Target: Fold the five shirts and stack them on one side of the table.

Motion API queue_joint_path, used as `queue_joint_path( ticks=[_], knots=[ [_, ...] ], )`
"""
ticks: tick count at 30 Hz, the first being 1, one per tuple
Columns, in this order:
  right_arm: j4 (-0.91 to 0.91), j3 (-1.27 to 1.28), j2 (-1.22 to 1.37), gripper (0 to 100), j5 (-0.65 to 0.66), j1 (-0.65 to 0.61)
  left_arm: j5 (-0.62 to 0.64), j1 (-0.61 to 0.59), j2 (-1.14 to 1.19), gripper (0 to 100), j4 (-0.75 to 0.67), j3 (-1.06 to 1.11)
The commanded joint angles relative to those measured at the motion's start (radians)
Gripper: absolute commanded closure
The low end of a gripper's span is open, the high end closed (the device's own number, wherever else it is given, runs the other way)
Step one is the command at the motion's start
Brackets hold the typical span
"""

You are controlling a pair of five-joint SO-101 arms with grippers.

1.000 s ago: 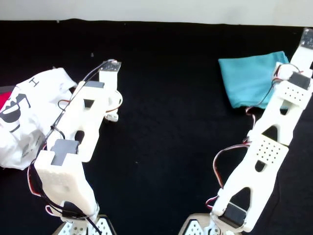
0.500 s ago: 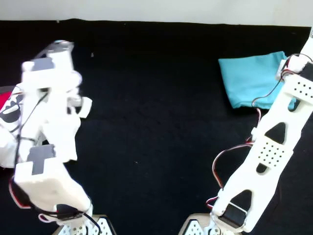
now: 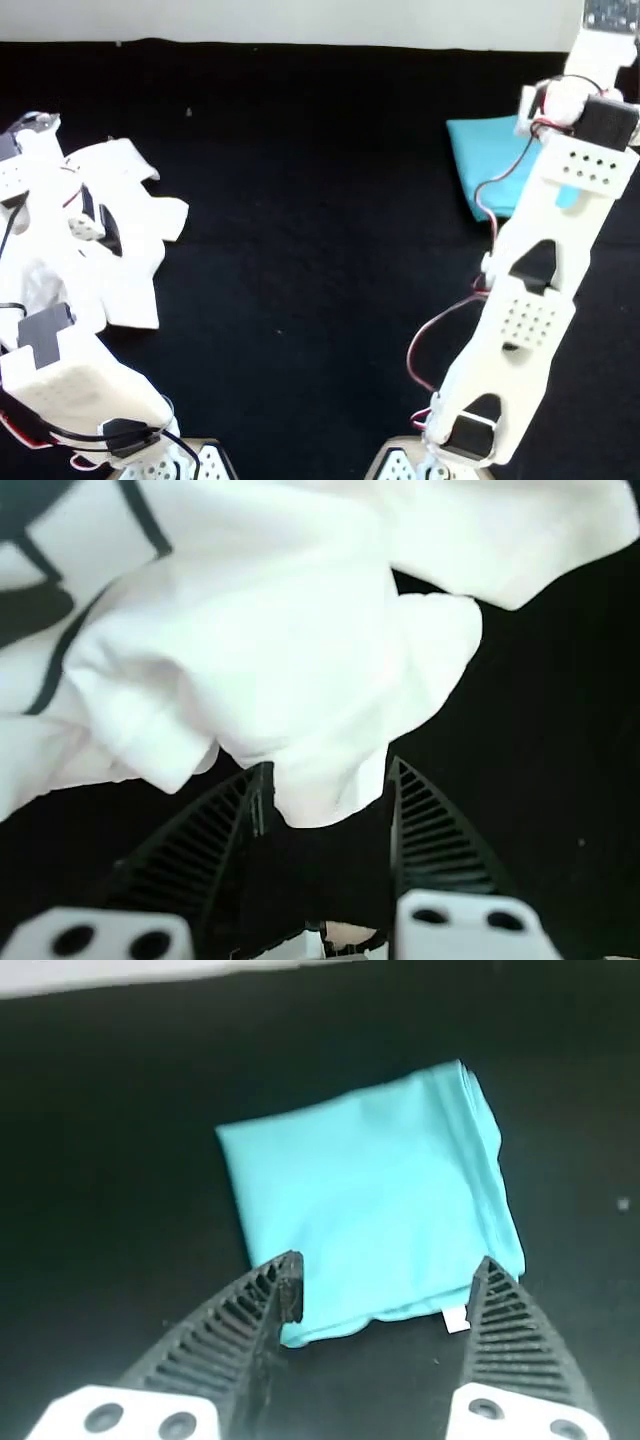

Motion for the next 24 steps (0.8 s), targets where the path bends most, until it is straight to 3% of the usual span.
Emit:
queue_joint_path(
  ticks=[1, 6, 12, 21, 24],
  knots=[
    [0.015, 0.145, -0.242, 74.3, -0.005, -0.048, -0.008, -0.015, -0.05, 81, -0.069, 0.059],
    [0.012, 0.608, -0.602, 74.3, -0.003, -0.062, -0.008, -0.028, -0.053, 81, -0.178, 0.179],
    [0.005, 1.109, -0.938, 74.3, 0.0, -0.062, -0.009, -0.093, -0.061, 81, -0.146, 0.156],
    [-0.071, 1.488, -1.145, 74.3, 0.115, -0.062, -0.008, -0.056, 0.058, 81, -0.253, 0.265],
    [-0.068, 1.598, -1.173, 74.3, 0.117, -0.054, -0.005, -0.007, 0.061, 90, -0.252, 0.266]
  ],
)
